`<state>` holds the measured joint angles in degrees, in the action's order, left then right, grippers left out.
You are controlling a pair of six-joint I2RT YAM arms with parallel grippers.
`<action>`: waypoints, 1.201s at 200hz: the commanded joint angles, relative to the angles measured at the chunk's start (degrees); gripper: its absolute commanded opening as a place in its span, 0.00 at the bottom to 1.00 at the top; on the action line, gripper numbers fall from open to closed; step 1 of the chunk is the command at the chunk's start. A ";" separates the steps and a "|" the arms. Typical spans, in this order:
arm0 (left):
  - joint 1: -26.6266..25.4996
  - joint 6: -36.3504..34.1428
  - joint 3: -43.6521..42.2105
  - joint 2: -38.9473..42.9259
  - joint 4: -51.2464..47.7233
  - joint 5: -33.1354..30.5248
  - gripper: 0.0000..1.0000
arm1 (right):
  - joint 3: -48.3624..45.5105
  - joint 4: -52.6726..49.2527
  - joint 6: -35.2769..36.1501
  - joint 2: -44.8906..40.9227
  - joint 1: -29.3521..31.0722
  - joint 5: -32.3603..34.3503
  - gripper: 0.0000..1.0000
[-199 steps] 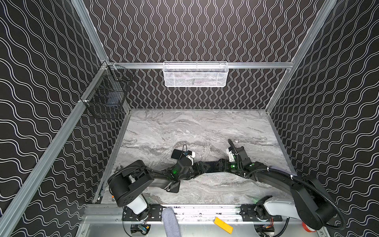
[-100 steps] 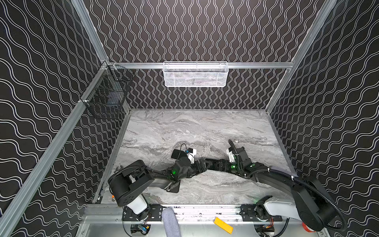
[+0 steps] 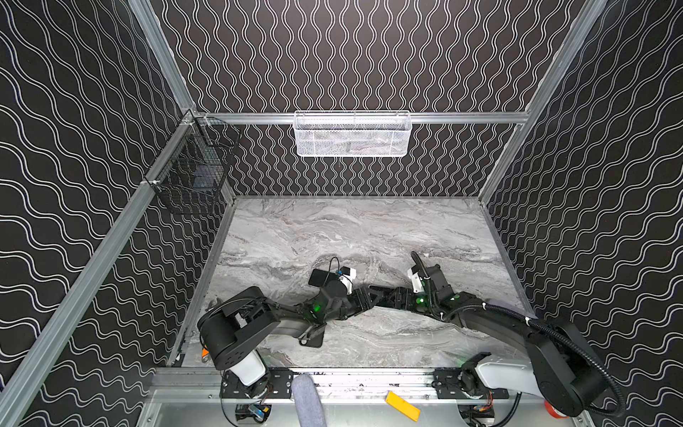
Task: Put the phone into the phone case
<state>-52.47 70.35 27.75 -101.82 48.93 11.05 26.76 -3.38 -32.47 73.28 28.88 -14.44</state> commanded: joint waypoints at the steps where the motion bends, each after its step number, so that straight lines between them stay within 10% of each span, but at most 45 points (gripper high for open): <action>1: -0.04 -0.65 1.35 -0.47 1.24 1.87 0.61 | -0.48 -9.28 -0.60 0.22 0.21 -1.38 0.90; 240: 0.08 -1.01 3.86 -1.51 -7.71 1.30 0.07 | 0.00 -9.78 -0.31 -0.28 0.22 -1.43 0.90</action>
<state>-52.45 70.50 31.73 -103.48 39.48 11.64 26.96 -4.91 -32.56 72.77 28.88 -15.14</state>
